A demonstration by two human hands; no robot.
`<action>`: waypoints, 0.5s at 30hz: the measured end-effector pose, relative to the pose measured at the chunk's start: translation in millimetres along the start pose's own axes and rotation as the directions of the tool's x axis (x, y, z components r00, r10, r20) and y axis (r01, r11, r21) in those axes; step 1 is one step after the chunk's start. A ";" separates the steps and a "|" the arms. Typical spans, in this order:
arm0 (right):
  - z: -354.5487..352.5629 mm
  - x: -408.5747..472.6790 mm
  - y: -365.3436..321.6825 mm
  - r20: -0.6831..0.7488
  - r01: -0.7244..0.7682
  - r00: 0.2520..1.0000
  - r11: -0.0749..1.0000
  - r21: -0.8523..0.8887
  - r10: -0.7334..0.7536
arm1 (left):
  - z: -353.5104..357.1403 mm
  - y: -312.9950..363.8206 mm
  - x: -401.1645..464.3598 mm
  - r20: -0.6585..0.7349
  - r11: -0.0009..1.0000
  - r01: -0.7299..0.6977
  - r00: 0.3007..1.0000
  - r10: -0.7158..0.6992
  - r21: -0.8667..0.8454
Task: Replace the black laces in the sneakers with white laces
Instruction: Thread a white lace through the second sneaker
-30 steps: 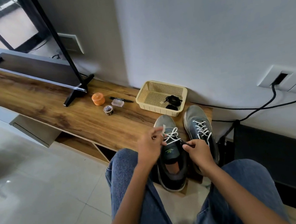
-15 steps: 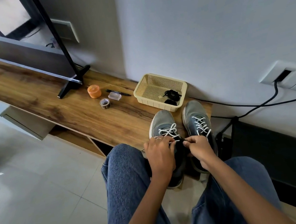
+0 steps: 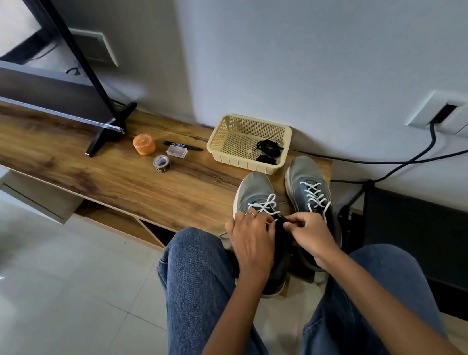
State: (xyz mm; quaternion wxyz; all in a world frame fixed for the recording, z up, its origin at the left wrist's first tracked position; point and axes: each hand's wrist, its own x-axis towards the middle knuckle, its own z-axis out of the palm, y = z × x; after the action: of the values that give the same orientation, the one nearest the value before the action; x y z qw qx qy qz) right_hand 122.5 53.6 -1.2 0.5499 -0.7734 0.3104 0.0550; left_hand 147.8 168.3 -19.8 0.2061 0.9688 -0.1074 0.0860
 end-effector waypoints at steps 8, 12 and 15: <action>1.1 -3.5 0.0 -0.014 0.097 0.995 0.993 -0.069 -0.098 | 1.3 -7.6 1.5 0.037 0.999 -0.028 0.999 0.029 -0.019; 1.1 -4.0 -0.6 -0.020 0.144 0.989 0.978 -0.154 -0.149 | 1.6 -7.5 3.4 0.002 0.998 -0.030 1.000 0.030 -0.046; 0.6 -5.2 -0.9 -0.021 0.191 0.979 0.950 -0.247 -0.202 | 2.3 -7.0 3.3 0.003 0.998 -0.049 0.999 0.049 -0.048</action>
State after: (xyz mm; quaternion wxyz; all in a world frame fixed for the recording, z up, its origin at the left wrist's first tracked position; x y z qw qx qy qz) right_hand 119.0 56.5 1.5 0.4464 -0.8631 0.2353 0.0196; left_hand 153.0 173.0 -23.9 0.2267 0.9609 -0.1335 0.0863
